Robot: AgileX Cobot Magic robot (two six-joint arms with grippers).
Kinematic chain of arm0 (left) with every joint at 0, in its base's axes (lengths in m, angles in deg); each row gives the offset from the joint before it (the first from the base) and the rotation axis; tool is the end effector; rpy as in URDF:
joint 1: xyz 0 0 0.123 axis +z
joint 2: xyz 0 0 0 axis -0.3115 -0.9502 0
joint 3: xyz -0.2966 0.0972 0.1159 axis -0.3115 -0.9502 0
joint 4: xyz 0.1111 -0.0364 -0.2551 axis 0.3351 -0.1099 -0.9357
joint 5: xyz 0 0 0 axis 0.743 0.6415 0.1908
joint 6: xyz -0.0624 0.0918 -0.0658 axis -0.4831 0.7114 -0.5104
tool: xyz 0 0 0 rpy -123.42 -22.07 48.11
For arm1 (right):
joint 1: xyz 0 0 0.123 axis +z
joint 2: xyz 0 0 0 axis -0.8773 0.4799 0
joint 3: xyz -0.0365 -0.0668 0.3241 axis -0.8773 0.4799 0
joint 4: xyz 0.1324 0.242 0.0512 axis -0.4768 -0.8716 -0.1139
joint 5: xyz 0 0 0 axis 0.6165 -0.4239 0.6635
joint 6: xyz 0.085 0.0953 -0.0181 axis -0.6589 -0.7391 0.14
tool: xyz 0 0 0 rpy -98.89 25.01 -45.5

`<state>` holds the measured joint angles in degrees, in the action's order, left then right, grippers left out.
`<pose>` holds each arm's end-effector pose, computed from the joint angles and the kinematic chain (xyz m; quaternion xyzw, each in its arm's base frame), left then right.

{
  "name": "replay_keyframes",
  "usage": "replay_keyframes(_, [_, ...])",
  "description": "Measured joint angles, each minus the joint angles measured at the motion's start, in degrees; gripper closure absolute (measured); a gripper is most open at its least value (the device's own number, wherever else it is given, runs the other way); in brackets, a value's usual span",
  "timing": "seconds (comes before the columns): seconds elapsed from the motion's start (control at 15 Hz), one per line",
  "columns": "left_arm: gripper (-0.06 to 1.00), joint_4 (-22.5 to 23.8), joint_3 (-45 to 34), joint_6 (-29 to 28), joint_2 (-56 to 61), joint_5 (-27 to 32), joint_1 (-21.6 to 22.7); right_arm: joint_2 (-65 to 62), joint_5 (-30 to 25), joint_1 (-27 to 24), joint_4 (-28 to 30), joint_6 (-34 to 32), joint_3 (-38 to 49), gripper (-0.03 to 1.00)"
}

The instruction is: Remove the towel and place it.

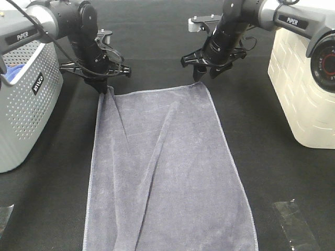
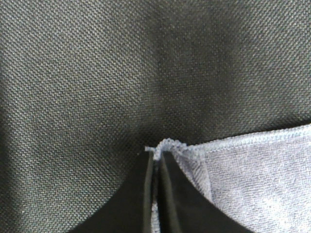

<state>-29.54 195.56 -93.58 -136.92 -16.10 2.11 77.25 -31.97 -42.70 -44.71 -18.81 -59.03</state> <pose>0.6053 -0.1676 0.0968 0.0043 0.9857 -0.0216 0.1668 0.6007 0.2076 0.1161 -0.1792 0.9559 0.0518 0.2270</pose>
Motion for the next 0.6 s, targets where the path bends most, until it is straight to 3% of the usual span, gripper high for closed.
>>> replay_keyframes(0.13, [0.93,-0.06,0.00,0.00,0.00,-0.11,0.00,2.52,-0.92,0.00,0.00,-0.11,0.00,0.48])
replay_keyframes(0.2, [0.93,-0.06,0.00,0.00,0.00,-0.23,0.00,3.15,-0.97,0.00,0.23,-0.17,0.00,0.53])
replay_keyframes(0.47, [0.93,-0.06,0.00,0.00,0.00,-0.40,0.00,3.27,-0.69,0.00,0.00,-0.69,0.00,0.93])
replay_keyframes(0.6, [0.93,-0.06,0.00,1.26,0.00,-0.40,0.00,3.09,-0.92,0.00,0.74,-0.80,0.00,0.97])
